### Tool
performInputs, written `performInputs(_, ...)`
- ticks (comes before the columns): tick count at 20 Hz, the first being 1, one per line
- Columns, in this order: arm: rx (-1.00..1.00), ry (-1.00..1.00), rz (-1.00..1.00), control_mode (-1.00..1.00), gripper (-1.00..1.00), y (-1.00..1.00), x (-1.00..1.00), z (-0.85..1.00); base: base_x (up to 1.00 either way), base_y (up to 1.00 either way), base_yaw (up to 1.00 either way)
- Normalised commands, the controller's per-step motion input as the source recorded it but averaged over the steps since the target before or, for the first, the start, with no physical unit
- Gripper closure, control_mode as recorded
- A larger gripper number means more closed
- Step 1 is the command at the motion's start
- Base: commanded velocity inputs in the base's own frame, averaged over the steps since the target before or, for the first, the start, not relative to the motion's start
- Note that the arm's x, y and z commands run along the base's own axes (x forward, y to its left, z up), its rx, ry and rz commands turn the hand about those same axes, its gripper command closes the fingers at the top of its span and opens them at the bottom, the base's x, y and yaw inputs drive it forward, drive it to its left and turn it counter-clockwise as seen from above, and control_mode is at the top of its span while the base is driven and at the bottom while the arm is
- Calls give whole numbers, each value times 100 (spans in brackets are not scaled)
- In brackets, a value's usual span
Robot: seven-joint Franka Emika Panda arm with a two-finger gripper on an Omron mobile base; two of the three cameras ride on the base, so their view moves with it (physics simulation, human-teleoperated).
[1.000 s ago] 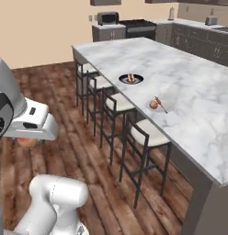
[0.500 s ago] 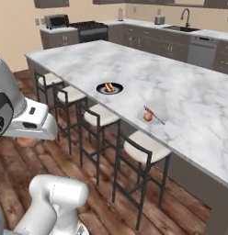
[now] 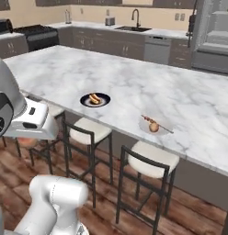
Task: Pick up each peach from the fridge and place one peach on each plate on the dining counter.
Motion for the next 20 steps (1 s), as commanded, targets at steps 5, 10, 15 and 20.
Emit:
performInputs(5,0,0,0,100,100,0,0,0,100,100,-46)
performInputs(10,0,0,0,100,100,0,0,0,95,100,-49)
performInputs(15,0,0,0,100,100,0,0,0,48,87,-37)
performInputs(20,0,0,0,100,100,0,0,0,32,51,-13)
